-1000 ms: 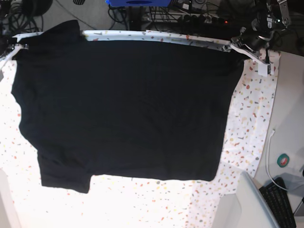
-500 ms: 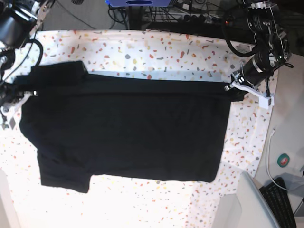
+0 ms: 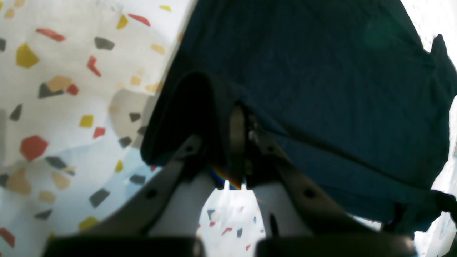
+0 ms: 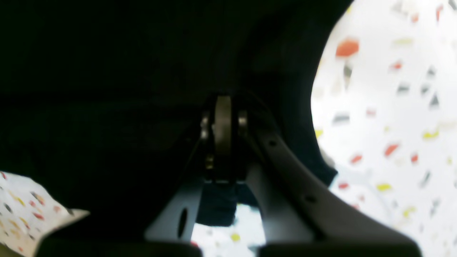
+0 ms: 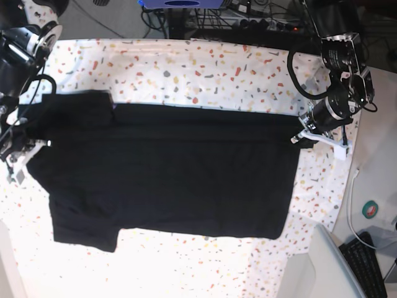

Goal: Layout the t-shirt on the table in an organized manner, then fold the t-shirt properly
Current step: 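Fold the collar edge over toward the hem with both grippers, then release the fabric and raise both grippers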

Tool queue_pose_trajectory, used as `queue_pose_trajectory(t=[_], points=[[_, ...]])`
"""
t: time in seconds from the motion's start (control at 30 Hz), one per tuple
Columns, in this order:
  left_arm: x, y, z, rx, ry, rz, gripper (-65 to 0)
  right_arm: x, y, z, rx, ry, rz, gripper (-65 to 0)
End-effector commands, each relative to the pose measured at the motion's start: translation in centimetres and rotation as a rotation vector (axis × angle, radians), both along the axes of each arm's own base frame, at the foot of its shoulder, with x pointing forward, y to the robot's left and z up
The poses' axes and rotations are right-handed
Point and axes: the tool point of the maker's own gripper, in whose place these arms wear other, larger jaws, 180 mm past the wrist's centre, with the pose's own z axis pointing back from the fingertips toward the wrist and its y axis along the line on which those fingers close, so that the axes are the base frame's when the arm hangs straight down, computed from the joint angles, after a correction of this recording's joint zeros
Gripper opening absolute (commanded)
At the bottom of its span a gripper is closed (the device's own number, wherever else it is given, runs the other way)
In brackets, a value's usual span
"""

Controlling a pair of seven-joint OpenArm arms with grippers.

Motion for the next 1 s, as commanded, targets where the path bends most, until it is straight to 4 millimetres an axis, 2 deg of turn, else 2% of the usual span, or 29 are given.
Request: queue_pose_trajectory(t=[0.0, 0.2, 0.4, 0.43, 0.53, 0.57, 0.6, 0.7, 0.77, 0.8, 0.9, 0.97], points=[[1.5, 0.5, 1.3, 0.007, -0.052, 0.005, -65.0, 1.3, -1.0, 1.2, -0.013, -0.046, -0.014, -65.0], [3.1, -1.8, 0.9, -0.010, -0.042, -0.064, -65.0, 1.7, -0.7, 1.1, -0.002, -0.066, -0.020, -65.0], [3.4, -1.0, 0.7, -0.004, -0.043, -0.004, -65.0, 1.1, -0.9, 1.0, 0.000, -0.034, -0.024, -65.0], [3.4, -0.8, 0.8, 0.002, -0.054, 0.008, -65.0, 1.2, -1.0, 1.2, -0.003, -0.039, -0.025, -60.6], [3.7, -0.6, 1.0, 0.010, -0.075, 0.021, -64.2, 0.9, -2.6, 2.8, -0.043, -0.100, -0.067, -34.2], [3.9, -0.5, 1.2, 0.013, -0.084, 0.023, -54.3, 0.8, -2.7, 3.5, -0.045, -0.138, -0.094, -27.2], [4.1, -0.5, 1.3, 0.013, -0.087, 0.023, -44.9, 0.8, -3.0, 4.4, -0.047, -0.177, -0.122, -24.0], [4.5, -0.5, 2.0, 0.016, -0.110, 0.020, -16.0, -0.6, -4.4, 7.1, -0.110, -0.257, -0.170, -24.2], [4.7, 0.1, 3.3, 0.030, -0.147, 0.032, -2.0, -2.3, -4.5, 7.8, -0.156, -0.252, -0.169, -25.7], [4.7, 1.0, 4.4, 0.043, -0.175, 0.055, 0.0, -3.7, -4.5, 7.7, -0.181, -0.226, -0.164, -25.5], [2.1, 4.2, 6.0, 0.099, -0.208, 0.124, 0.0, -7.2, -2.9, 6.0, -0.177, -0.156, -0.154, -25.4], [-0.1, 5.1, 6.3, 0.139, -0.211, 0.111, 0.0, -8.2, -2.0, 4.6, -0.150, -0.150, -0.159, -25.4]])
